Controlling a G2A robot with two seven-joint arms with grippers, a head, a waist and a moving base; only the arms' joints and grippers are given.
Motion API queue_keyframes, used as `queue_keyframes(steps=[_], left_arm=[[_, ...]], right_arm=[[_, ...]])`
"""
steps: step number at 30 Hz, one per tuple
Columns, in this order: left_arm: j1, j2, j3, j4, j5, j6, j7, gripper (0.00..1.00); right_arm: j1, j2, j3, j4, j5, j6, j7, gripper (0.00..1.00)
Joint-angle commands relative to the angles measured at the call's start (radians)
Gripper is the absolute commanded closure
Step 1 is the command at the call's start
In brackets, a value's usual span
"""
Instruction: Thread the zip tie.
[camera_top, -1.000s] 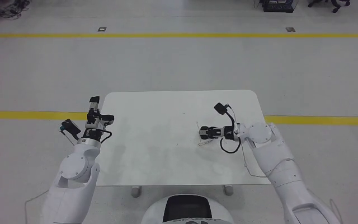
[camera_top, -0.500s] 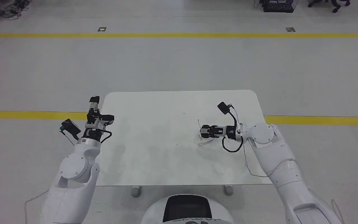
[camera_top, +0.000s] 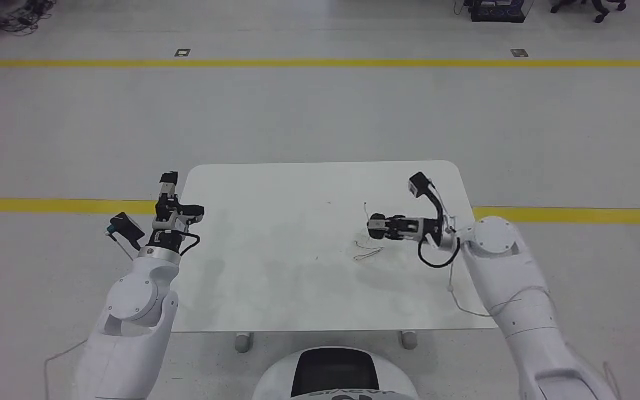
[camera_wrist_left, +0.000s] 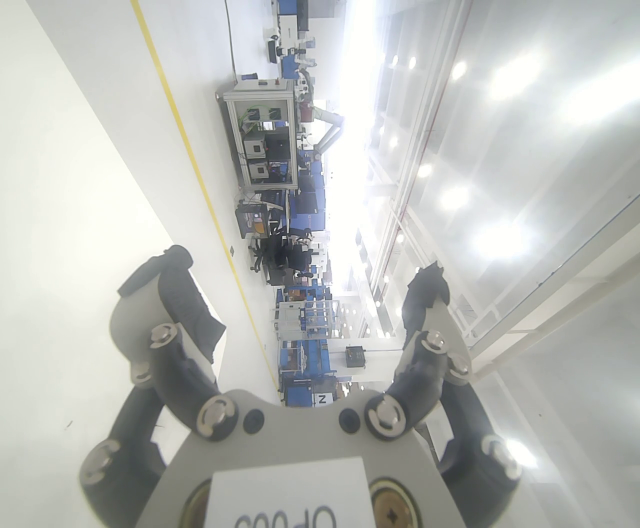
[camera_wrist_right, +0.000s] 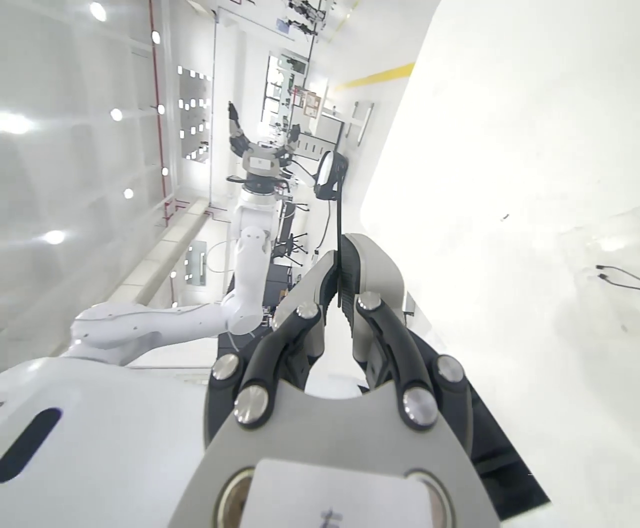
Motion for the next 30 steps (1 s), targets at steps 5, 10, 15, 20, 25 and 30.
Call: queue_keyframes(steps=[5, 10, 15, 20, 25, 30], left_arm=[[0.000, 0.000, 0.000, 0.000, 0.000, 0.000, 0.000, 0.00], [0.000, 0.000, 0.000, 0.000, 0.000, 0.000, 0.000, 0.00], [0.000, 0.000, 0.000, 0.000, 0.000, 0.000, 0.000, 0.00], [0.000, 0.000, 0.000, 0.000, 0.000, 0.000, 0.000, 0.00], [0.000, 0.000, 0.000, 0.000, 0.000, 0.000, 0.000, 0.00], [0.000, 0.000, 0.000, 0.000, 0.000, 0.000, 0.000, 0.00]], right_arm=[[0.041, -0.010, 0.036, 0.097, 0.078, 0.000, 0.111, 1.00], [0.048, -0.011, 0.034, 0.126, 0.126, 0.000, 0.111, 1.00], [0.048, 0.007, 0.004, 0.115, 0.129, 0.000, 0.111, 1.00], [0.044, 0.028, -0.019, 0.095, 0.140, 0.000, 0.111, 1.00], [0.044, 0.028, -0.019, 0.095, 0.140, 0.000, 0.111, 1.00], [0.044, 0.028, -0.019, 0.095, 0.140, 0.000, 0.111, 1.00]])
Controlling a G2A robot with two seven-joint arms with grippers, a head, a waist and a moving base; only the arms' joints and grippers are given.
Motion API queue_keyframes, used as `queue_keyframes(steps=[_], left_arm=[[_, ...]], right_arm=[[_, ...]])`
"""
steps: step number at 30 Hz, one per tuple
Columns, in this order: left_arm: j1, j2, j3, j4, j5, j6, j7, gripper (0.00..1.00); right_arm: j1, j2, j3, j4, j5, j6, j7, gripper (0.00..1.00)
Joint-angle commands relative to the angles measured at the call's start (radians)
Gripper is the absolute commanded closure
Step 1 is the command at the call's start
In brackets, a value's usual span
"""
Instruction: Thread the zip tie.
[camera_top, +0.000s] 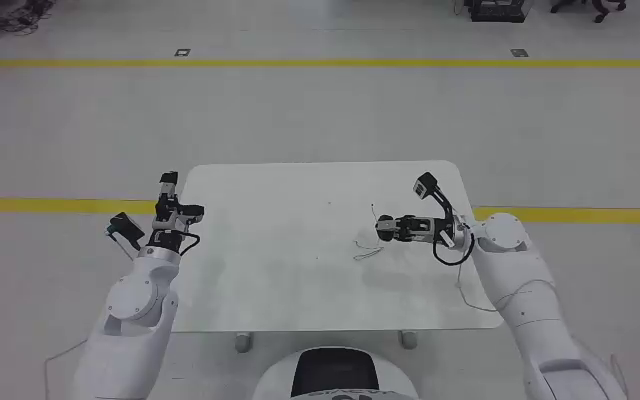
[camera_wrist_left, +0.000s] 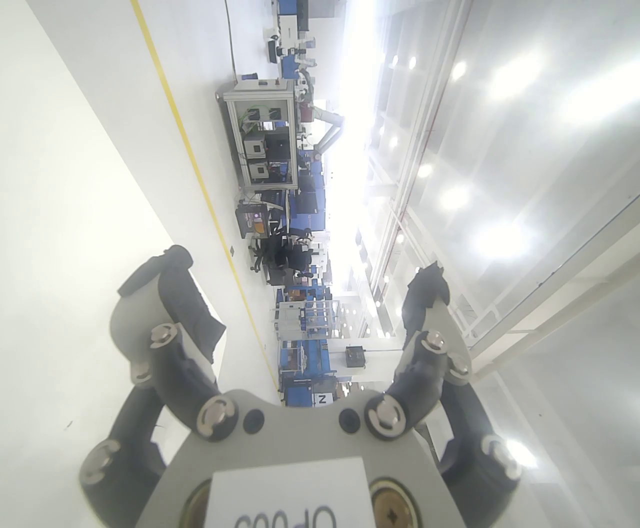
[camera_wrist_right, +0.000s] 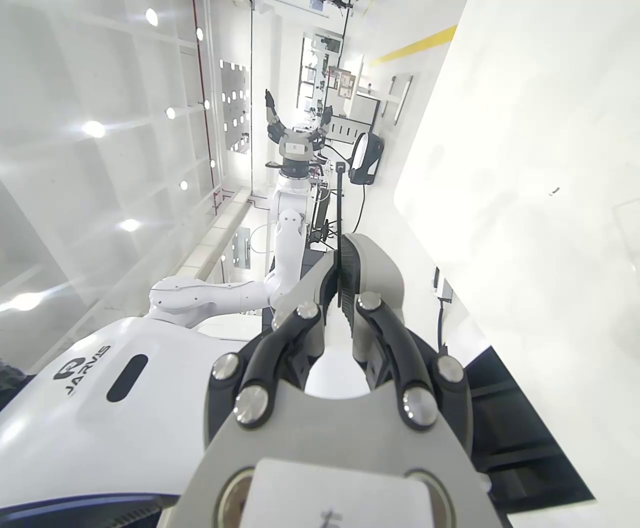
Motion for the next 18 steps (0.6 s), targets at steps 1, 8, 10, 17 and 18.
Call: queue_keyframes(steps=[1, 8, 10, 17, 18], left_arm=[[0.000, 0.000, 0.000, 0.000, 0.000, 0.000, 0.000, 0.00], [0.000, 0.000, 0.000, 0.000, 0.000, 0.000, 0.000, 0.00], [0.000, 0.000, 0.000, 0.000, 0.000, 0.000, 0.000, 0.00], [0.000, 0.000, 0.000, 0.000, 0.000, 0.000, 0.000, 0.00], [0.000, 0.000, 0.000, 0.000, 0.000, 0.000, 0.000, 0.00]], right_arm=[[0.000, 0.000, 0.000, 0.000, 0.000, 0.000, 0.000, 1.00], [-0.013, 0.000, -0.001, -0.014, 0.005, 0.000, -0.030, 1.00], [-0.028, 0.002, 0.009, -0.033, 0.032, 0.000, -0.019, 1.00], [-0.061, 0.019, 0.013, -0.077, 0.078, 0.000, 0.000, 1.00], [-0.057, 0.025, 0.013, -0.070, 0.085, 0.000, 0.000, 1.00]])
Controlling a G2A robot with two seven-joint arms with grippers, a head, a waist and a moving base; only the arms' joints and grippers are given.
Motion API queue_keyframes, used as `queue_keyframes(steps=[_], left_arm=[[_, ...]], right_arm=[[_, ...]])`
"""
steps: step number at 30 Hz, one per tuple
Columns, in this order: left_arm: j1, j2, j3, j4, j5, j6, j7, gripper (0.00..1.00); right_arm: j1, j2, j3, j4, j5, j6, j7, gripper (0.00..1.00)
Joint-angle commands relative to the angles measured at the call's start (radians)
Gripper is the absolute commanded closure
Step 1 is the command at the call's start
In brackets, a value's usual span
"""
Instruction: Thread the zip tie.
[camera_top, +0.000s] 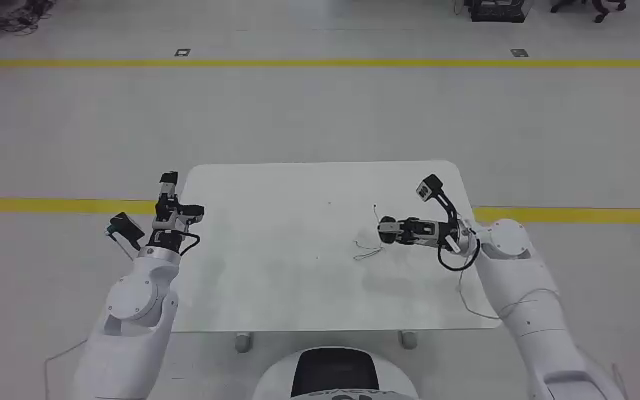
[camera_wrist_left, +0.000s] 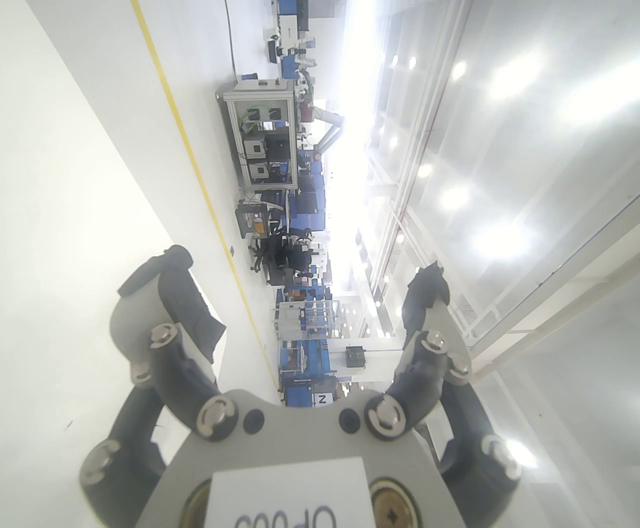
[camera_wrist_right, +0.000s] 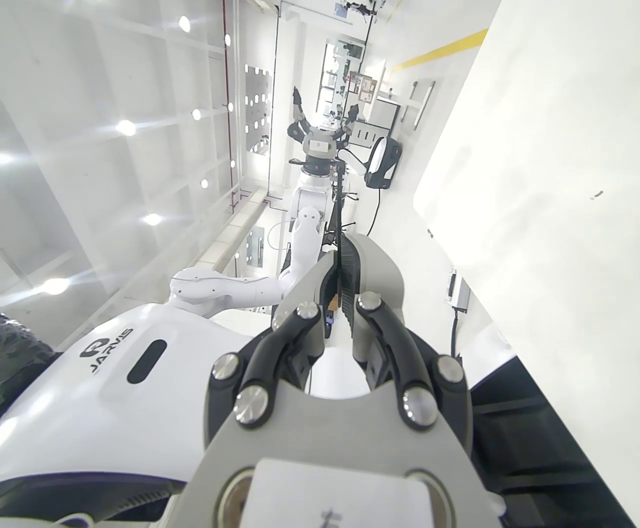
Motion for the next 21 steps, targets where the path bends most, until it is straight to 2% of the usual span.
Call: queue_keyframes(steps=[1, 4, 21], left_arm=[[0.000, 0.000, 0.000, 0.000, 0.000, 0.000, 0.000, 0.00], [0.000, 0.000, 0.000, 0.000, 0.000, 0.000, 0.000, 0.00], [-0.001, 0.000, 0.002, -0.001, 0.002, 0.000, -0.003, 0.00]], right_arm=[[0.007, 0.009, -0.001, 0.008, 0.011, 0.000, 0.000, 1.00], [0.009, 0.027, -0.010, 0.005, 0.031, 0.000, 0.000, 1.00], [0.009, 0.027, -0.010, 0.005, 0.031, 0.000, 0.000, 1.00]])
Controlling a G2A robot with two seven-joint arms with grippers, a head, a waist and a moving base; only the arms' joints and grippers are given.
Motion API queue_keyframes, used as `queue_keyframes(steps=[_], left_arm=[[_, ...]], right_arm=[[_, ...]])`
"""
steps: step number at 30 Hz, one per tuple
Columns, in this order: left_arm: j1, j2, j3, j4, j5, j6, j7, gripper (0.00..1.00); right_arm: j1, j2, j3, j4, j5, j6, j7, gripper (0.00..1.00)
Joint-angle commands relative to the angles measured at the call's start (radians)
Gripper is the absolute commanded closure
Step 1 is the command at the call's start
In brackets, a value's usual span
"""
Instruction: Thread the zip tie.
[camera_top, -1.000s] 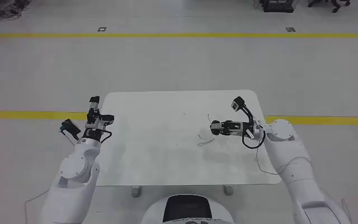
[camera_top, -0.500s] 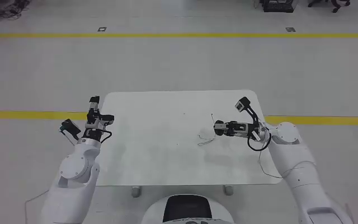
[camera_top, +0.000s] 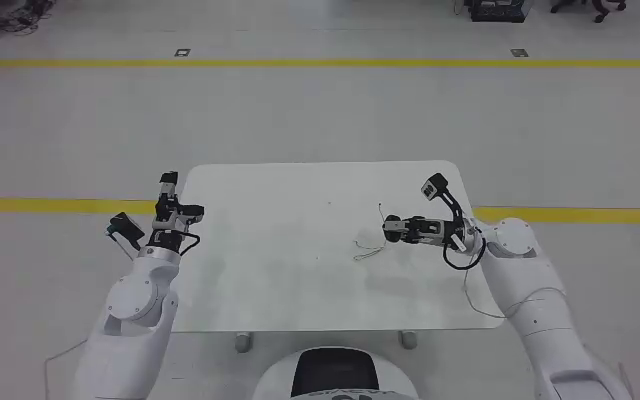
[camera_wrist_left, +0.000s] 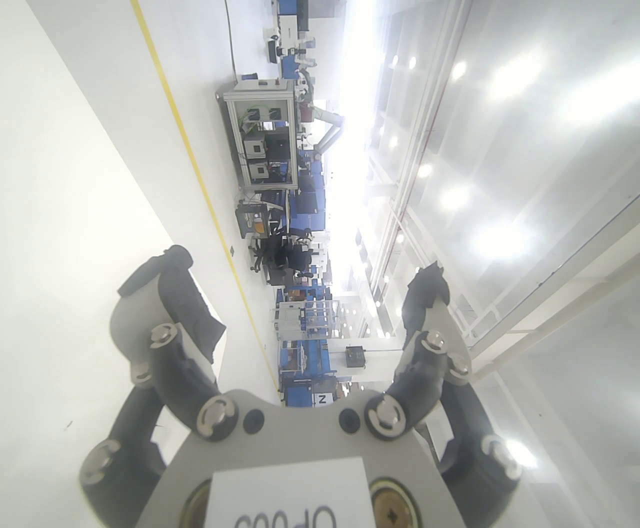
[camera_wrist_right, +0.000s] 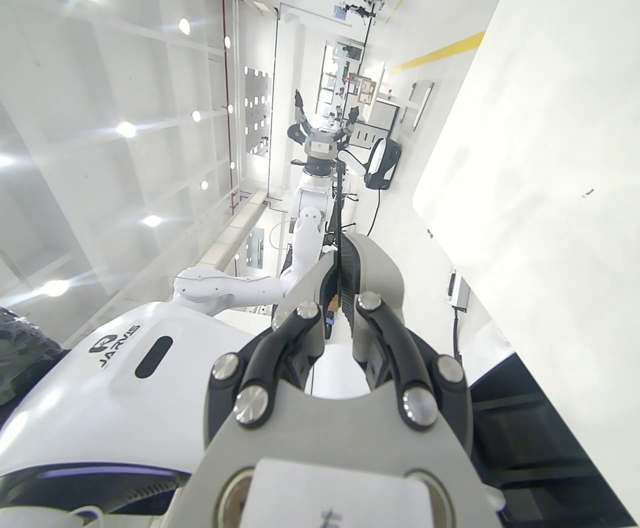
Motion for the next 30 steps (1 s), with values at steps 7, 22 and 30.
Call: queue_keyframes(steps=[7, 22, 30], left_arm=[[0.008, 0.001, 0.107, -0.052, 0.159, 0.032, -0.114, 0.00], [0.019, 0.004, 0.142, -0.085, 0.272, -0.065, -0.192, 0.00], [-0.005, 0.000, 0.281, -0.111, 0.406, 0.015, -0.268, 0.00]], right_arm=[[0.000, 0.000, 0.000, 0.000, 0.000, 0.000, 0.000, 1.00], [0.000, 0.000, 0.000, 0.000, 0.000, 0.000, 0.000, 1.00], [-0.017, -0.002, -0.041, -0.023, 0.000, 0.012, -0.057, 1.00]])
